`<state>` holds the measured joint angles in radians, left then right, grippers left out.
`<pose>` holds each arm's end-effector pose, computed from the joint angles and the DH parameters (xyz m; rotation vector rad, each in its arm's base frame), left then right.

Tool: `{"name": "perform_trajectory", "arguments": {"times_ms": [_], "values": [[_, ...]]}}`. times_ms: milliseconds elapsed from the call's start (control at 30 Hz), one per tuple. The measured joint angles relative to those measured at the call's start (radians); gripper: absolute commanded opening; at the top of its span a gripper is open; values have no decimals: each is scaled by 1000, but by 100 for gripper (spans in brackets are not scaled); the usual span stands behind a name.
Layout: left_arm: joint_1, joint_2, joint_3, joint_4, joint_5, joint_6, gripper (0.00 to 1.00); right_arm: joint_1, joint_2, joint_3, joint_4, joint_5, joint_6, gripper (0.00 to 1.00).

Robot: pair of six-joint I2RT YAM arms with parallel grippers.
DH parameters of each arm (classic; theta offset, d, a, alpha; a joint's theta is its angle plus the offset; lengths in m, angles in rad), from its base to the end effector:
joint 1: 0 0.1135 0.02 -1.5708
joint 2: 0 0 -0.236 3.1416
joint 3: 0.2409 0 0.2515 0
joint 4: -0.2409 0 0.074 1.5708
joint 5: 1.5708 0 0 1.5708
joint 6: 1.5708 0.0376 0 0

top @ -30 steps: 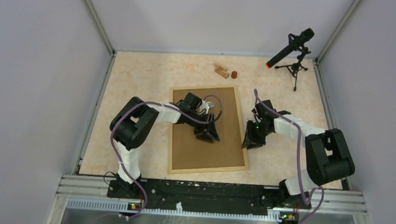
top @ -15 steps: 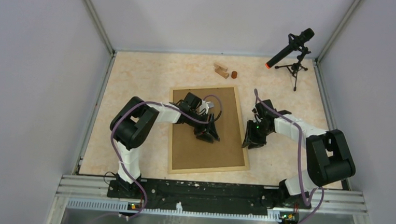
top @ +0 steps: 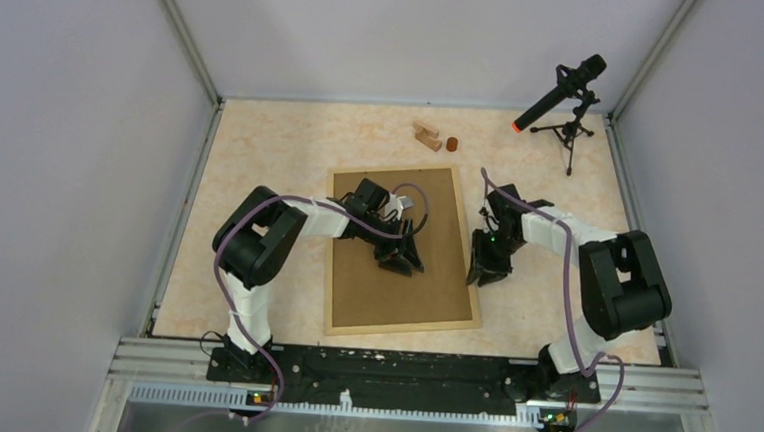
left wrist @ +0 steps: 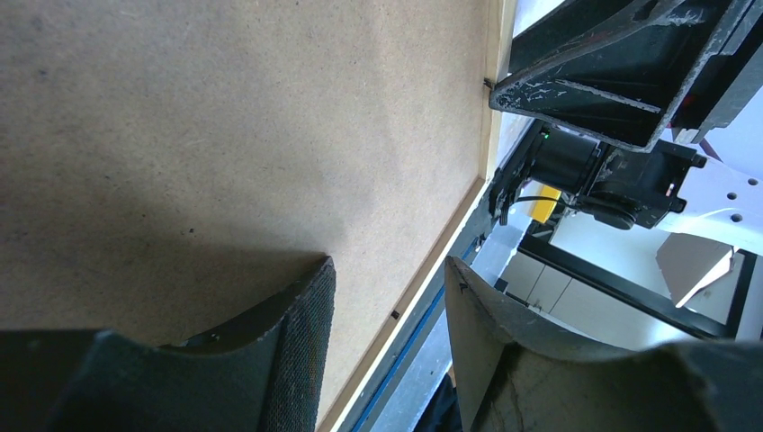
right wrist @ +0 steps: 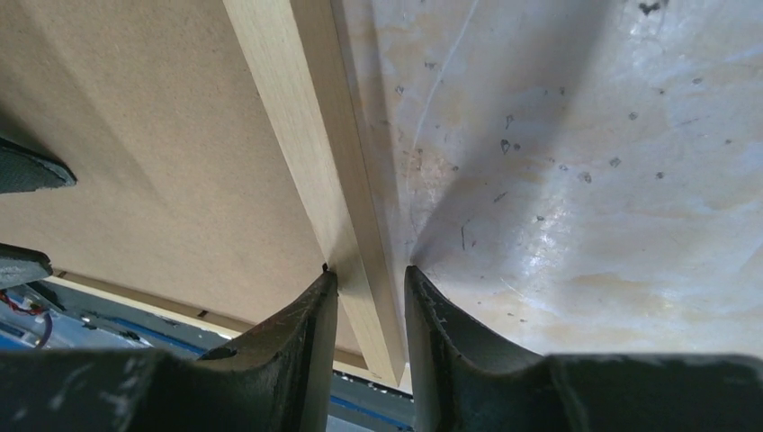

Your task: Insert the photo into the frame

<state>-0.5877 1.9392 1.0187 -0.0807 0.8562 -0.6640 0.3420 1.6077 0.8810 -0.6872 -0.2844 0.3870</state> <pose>0.2787 -0.2198 0.0925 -0.2573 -2.7099 1.4606 0.2492 0.0999 0.1232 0.0344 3.0574 0.4946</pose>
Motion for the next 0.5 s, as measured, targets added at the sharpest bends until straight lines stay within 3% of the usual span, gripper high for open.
{"name": "perform_trajectory", "arguments": {"times_ms": [267, 500], "values": [[0, 1, 0, 0, -1, 0, 55, 11, 106, 102, -103, -3, -21, 34], [0, 2, 0, 0, -2, 0, 55, 71, 252, 277, -288, 102, -18, 43]]}}
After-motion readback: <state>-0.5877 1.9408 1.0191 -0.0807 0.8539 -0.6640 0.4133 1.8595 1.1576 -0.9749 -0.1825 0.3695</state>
